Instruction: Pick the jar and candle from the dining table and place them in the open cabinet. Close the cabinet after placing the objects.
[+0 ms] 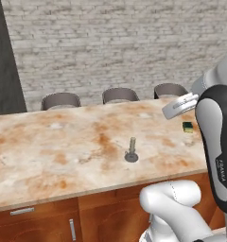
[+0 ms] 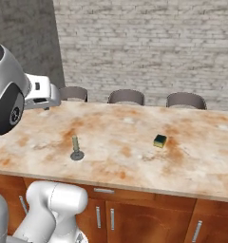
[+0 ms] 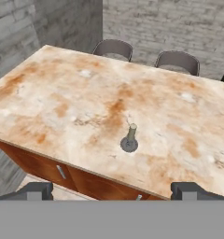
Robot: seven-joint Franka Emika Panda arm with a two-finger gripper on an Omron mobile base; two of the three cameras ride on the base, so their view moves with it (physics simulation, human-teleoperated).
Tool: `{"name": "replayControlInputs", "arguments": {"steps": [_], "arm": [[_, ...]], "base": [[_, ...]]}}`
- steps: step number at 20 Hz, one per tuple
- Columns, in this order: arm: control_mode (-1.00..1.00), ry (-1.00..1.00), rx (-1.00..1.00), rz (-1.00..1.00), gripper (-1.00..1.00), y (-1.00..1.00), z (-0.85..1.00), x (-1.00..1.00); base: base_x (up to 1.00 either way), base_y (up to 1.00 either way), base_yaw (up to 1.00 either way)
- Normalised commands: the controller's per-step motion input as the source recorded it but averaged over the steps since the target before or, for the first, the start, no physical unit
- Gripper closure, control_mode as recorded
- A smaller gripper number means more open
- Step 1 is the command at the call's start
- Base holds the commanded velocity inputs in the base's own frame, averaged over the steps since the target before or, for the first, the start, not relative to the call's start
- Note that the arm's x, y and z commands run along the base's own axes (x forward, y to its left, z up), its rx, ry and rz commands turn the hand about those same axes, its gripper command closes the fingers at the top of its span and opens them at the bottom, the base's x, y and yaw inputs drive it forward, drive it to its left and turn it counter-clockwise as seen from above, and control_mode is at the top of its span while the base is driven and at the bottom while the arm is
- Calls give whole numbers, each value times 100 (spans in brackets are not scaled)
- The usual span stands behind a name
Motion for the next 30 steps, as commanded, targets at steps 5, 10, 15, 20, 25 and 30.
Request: {"name": "replayControlInputs", "arguments": {"steps": [5,10,15,20,25,30], "arm": [[100,0,0,0,-100,0,0,0],[100,0,0,0,-100,0,0,0],[100,0,0,0,-100,0,0,0],[100,0,0,0,-100,0,0,0],[100,0,0,0,-100,0,0,0],[100,0,0,0,-100,0,0,0]], "base": [[2,10,2],[0,0,0],[0,0,0],[0,0,0],[0,0,0],[0,0,0]]}}
